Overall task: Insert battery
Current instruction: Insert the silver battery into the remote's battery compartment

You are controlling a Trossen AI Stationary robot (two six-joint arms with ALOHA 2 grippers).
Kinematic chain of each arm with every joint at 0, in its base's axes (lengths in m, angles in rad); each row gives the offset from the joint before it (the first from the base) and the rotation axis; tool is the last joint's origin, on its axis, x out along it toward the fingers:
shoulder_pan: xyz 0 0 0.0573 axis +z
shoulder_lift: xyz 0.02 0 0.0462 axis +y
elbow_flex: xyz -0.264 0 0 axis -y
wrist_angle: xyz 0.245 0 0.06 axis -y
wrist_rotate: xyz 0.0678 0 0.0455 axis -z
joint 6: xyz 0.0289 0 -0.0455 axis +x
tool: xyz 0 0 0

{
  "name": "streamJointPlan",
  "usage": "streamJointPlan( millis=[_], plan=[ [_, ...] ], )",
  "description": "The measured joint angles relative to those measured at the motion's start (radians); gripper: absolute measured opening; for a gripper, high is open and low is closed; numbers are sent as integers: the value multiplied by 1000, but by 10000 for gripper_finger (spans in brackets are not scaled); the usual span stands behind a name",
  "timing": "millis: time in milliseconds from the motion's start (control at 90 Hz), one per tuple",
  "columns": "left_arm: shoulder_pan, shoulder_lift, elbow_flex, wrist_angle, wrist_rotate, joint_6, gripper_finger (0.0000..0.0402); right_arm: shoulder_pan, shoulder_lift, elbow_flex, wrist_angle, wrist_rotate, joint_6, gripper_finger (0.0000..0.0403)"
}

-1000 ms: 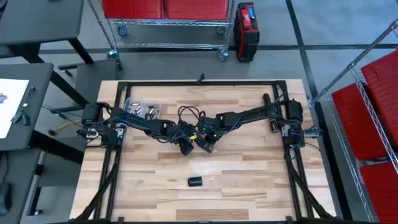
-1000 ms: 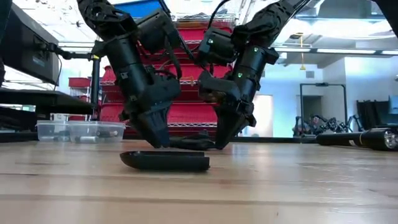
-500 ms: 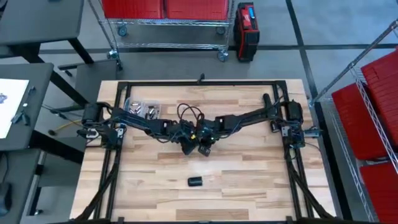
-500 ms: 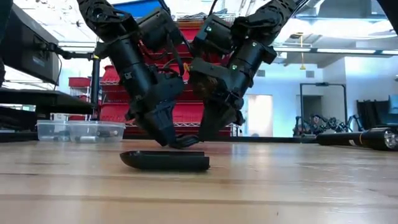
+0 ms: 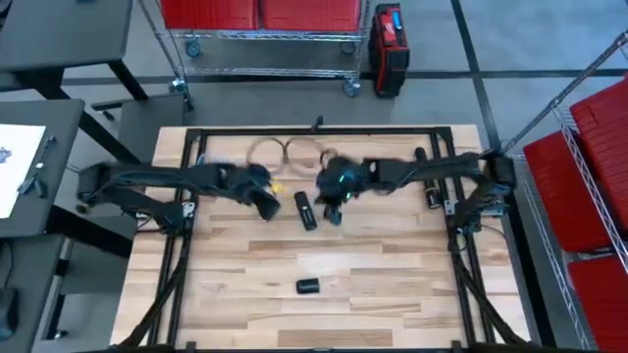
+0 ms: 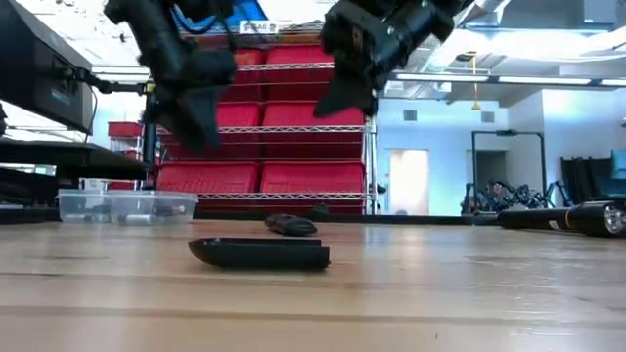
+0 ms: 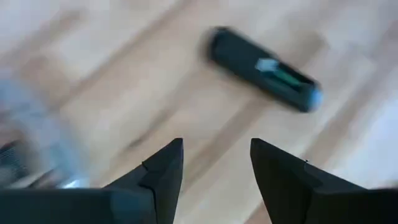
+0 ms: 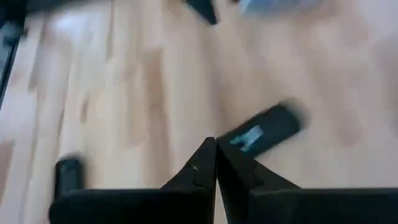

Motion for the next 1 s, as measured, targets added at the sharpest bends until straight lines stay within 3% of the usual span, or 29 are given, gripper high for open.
streamJointPlan(
  millis=[200, 278, 400, 533, 678, 1000],
  plan=[
    [267, -79, 2, -93, 34, 114, 158, -148, -70, 0, -5, -2, -62, 1],
    [355, -55, 6, -114, 53, 196, 145, -201, -78, 0, -44, -1, -13, 1],
    [464, 44, 65, -288, 51, 307, 121, -261, -78, 0, -140, -4, 10, 1],
    [526, 173, 161, -448, 49, 417, 102, -294, -78, 0, -219, -4, -23, 1],
    [559, 276, 235, -537, 43, 438, 95, -315, -78, 0, -230, -5, -93, 1],
    [675, 391, 203, -447, -26, 415, 94, -369, -64, 0, -243, -8, -268, 1]
  ],
)
